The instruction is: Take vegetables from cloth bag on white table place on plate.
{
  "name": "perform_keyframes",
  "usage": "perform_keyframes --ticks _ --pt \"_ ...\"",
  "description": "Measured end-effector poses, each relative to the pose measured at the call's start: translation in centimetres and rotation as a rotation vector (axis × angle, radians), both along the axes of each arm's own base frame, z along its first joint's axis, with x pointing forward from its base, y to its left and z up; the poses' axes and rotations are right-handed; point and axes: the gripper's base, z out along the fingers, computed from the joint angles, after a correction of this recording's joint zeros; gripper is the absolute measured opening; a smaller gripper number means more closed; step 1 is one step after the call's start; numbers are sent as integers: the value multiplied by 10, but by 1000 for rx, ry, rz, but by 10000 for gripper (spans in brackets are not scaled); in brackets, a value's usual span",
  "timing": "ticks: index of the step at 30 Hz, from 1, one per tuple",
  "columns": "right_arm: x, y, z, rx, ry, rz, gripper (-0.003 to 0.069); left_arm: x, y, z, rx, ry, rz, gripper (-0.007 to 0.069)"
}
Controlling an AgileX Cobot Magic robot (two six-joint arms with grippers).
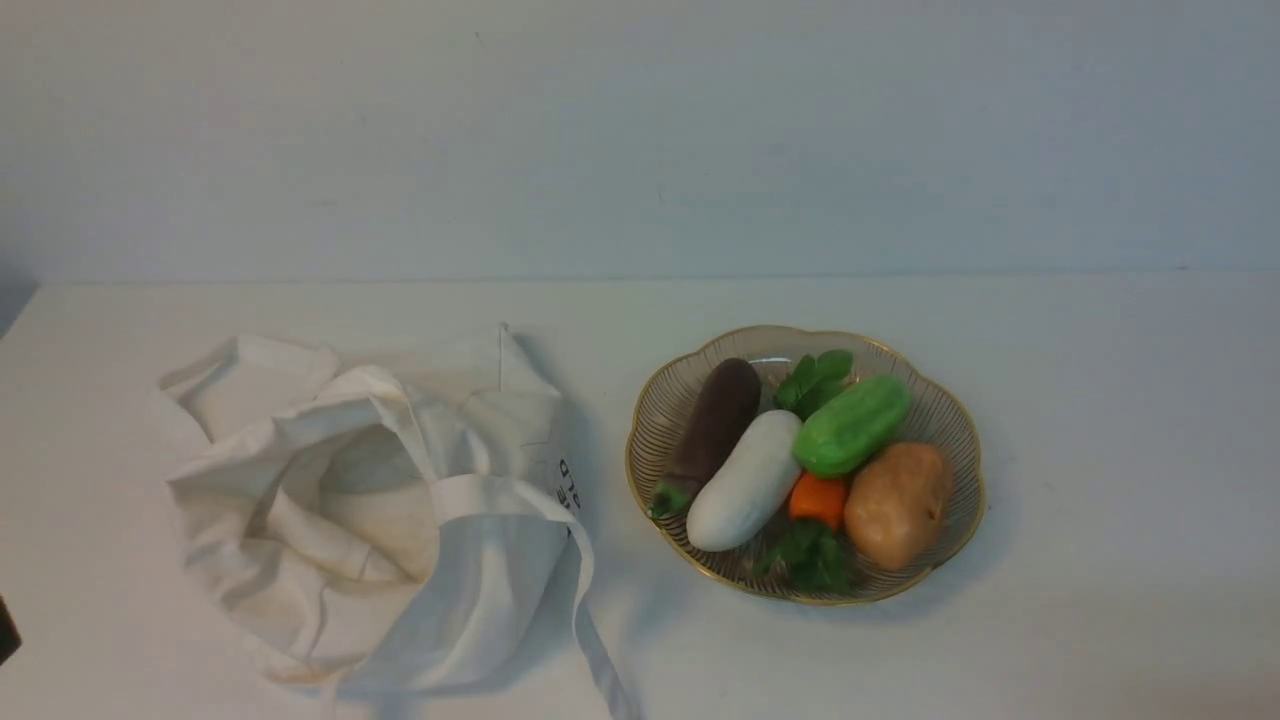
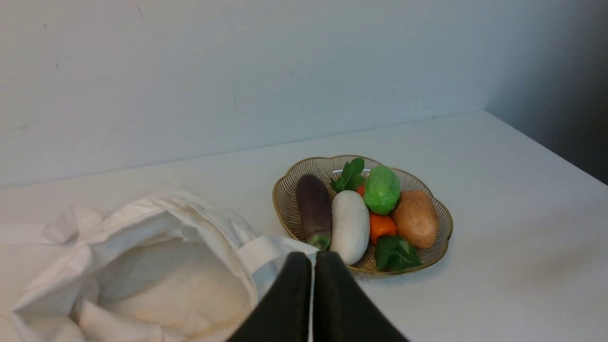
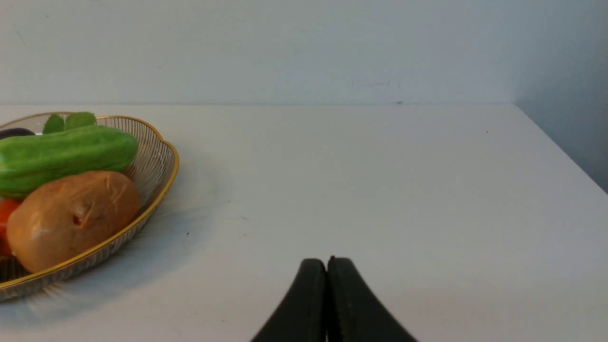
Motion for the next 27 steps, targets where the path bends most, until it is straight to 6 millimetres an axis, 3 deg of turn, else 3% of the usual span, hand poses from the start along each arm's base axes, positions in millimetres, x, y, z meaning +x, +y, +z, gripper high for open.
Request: perform_keyframes --ticks 14,21,27 --pt "0 0 0 0 0 0 -10 0 0 -2 -3 1 28 -5" --pt "0 0 0 0 0 0 -10 9 1 -40 80 -83 245 -5" --pt "0 0 0 0 0 0 -10 18 5 -91 125 -120 407 -5"
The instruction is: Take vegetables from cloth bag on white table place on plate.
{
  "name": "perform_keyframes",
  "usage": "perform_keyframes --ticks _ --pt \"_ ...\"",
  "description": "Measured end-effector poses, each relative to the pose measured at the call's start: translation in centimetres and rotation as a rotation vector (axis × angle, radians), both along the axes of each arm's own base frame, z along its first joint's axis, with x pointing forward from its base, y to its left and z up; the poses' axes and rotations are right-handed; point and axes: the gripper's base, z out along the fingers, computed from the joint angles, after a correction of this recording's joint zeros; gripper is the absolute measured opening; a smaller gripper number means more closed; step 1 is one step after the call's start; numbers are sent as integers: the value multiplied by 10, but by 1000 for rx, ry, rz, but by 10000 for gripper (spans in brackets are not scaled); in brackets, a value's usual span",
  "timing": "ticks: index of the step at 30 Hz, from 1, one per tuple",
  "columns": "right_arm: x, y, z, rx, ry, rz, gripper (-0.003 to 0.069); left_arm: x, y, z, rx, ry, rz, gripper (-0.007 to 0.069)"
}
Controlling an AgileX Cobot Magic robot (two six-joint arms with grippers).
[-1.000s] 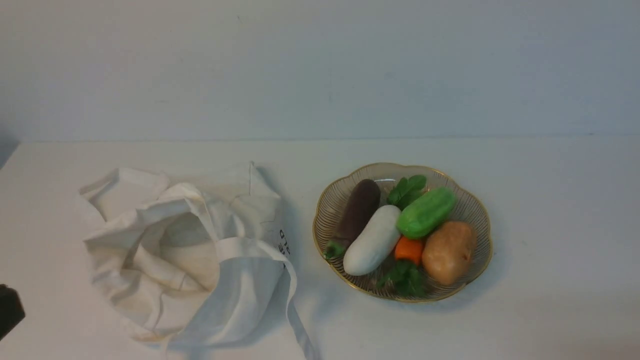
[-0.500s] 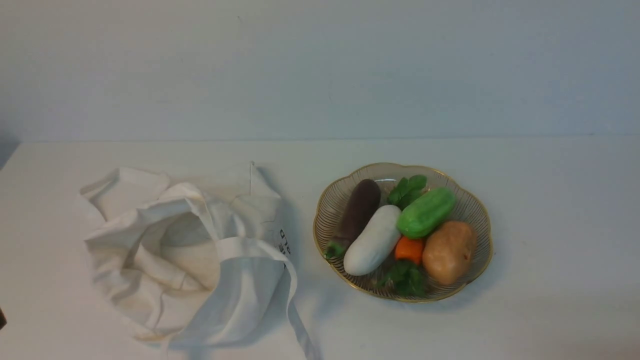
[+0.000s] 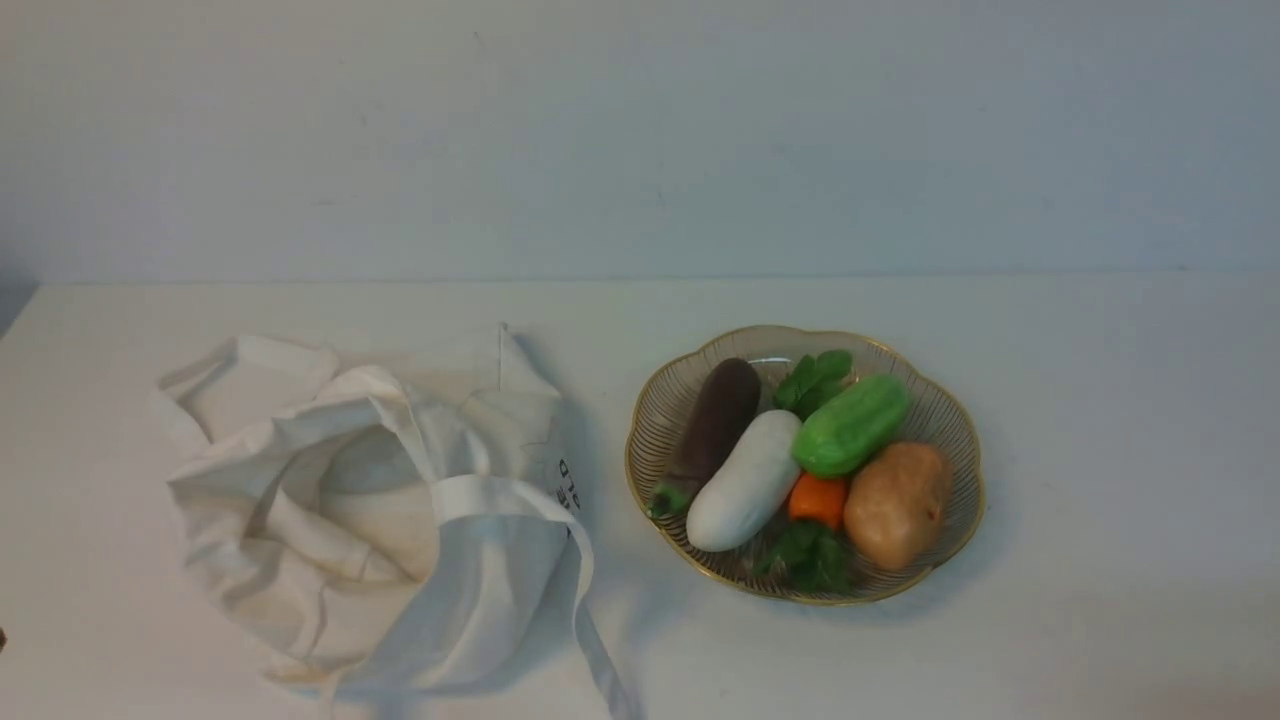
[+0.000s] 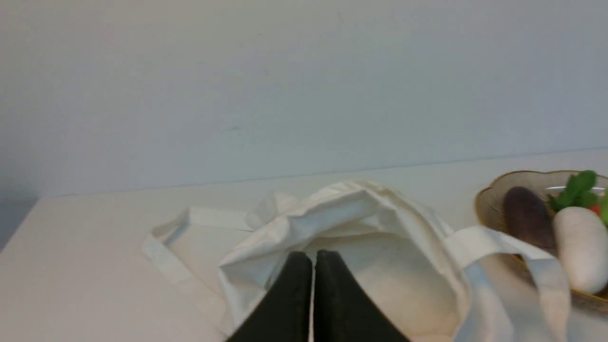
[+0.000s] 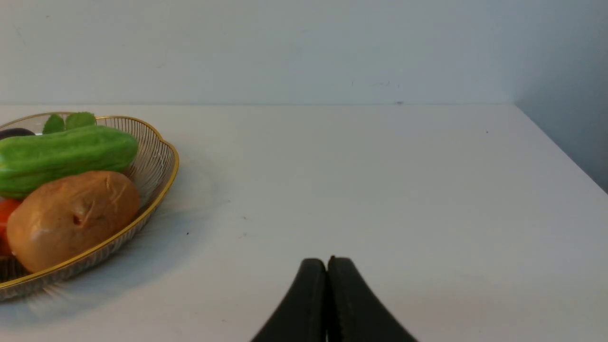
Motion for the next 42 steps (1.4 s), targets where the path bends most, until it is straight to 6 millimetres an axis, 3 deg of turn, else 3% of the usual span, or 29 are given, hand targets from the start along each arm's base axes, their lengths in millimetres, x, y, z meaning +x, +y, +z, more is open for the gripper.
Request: perform_keyframes --ticks 11,42 --pt "0 0 0 0 0 0 -10 11 0 -64 12 153 17 -5" --pt "0 0 0 1 0 0 -10 10 0 -68 11 193 13 -5"
